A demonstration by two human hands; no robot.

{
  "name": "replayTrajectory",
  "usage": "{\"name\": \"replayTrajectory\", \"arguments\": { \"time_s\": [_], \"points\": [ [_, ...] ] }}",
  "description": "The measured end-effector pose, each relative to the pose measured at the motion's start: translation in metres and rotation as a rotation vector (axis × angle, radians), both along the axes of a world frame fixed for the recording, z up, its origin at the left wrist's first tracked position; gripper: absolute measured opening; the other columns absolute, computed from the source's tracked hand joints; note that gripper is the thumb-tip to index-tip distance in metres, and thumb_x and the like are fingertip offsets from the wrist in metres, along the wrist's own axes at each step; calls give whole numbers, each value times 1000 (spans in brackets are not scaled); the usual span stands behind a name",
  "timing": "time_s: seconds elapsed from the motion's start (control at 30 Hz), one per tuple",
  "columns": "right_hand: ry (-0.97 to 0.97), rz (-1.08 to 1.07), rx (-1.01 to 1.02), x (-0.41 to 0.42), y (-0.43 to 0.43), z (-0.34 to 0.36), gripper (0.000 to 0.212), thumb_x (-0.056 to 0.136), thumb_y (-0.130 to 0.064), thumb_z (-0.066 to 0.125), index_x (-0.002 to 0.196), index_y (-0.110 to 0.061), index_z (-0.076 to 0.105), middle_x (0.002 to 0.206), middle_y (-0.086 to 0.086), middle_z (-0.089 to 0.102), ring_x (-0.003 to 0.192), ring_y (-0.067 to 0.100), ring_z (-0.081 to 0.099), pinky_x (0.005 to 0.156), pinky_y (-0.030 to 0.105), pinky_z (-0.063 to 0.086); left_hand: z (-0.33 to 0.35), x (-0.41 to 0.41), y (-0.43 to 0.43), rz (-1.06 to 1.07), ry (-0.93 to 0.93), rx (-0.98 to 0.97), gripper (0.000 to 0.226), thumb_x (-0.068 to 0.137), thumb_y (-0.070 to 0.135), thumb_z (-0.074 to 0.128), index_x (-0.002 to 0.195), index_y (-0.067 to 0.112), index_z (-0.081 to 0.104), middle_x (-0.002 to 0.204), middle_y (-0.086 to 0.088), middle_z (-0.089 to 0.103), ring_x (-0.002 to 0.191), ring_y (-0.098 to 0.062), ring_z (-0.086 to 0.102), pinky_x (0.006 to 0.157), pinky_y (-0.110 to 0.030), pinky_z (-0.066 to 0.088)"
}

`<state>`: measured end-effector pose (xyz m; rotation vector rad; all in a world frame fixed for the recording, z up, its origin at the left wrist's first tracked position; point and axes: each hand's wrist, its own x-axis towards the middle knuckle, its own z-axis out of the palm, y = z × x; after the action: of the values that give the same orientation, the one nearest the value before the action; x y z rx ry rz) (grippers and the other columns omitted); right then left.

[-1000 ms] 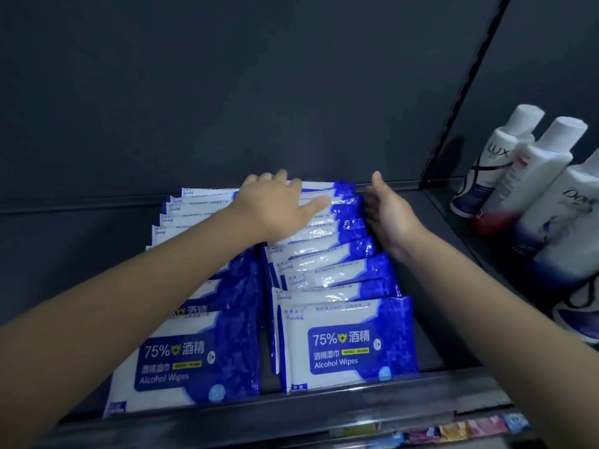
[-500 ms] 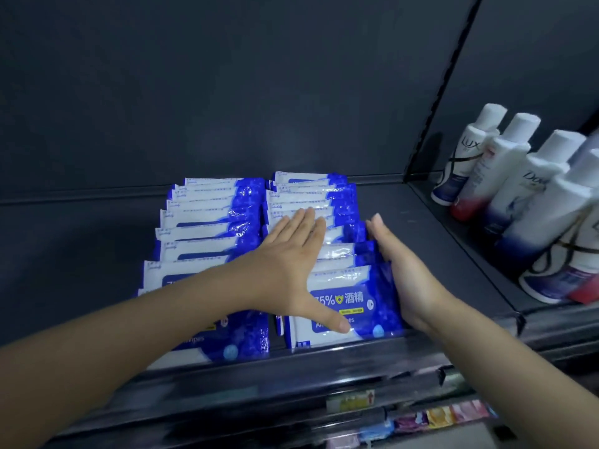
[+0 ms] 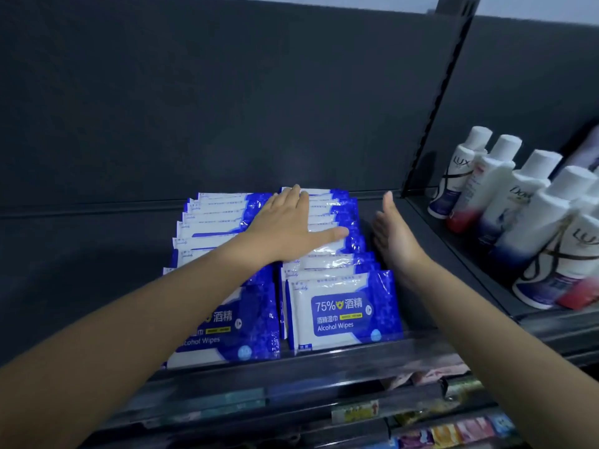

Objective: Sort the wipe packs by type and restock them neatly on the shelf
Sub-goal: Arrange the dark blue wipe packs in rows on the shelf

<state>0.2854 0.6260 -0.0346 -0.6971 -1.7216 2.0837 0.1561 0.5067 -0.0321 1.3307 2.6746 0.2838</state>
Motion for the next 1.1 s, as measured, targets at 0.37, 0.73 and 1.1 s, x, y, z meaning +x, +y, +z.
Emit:
{"name": "replayTrajectory", "arguments": {
  "time_s": [0.37, 0.73, 1.1],
  "points": [
    [-86, 177, -18, -45, 24, -10, 74, 91, -70, 18, 105, -16, 66, 104, 5, 74, 93, 18, 71, 69, 28, 58, -24, -7, 24, 54, -24, 10, 114, 78, 83, 31, 151, 3, -4, 160, -13, -8, 148, -22, -9, 118, -35, -5],
    [-108, 114, -30, -88, 50, -13, 67, 91, -68, 34, 108, -11, 64, 107, 8, 70, 91, 20, 69, 68, 29, 55, -24, -19, 35, 133, 35, 14, 132, 54, 97, 40, 145, 2, 25, 145, -13, 34, 134, -29, 28, 112, -39, 24],
    [-511, 114, 55, -135, 75, 0, 35, 91, -44, 60, 90, -9, 61, 85, 7, 68, 74, 21, 65, 62, 33, 52, -24, -18, 35, 133, 44, 40, 127, 57, 95, 42, 145, 4, 26, 145, -13, 34, 134, -29, 28, 114, -40, 23]
  ]
}}
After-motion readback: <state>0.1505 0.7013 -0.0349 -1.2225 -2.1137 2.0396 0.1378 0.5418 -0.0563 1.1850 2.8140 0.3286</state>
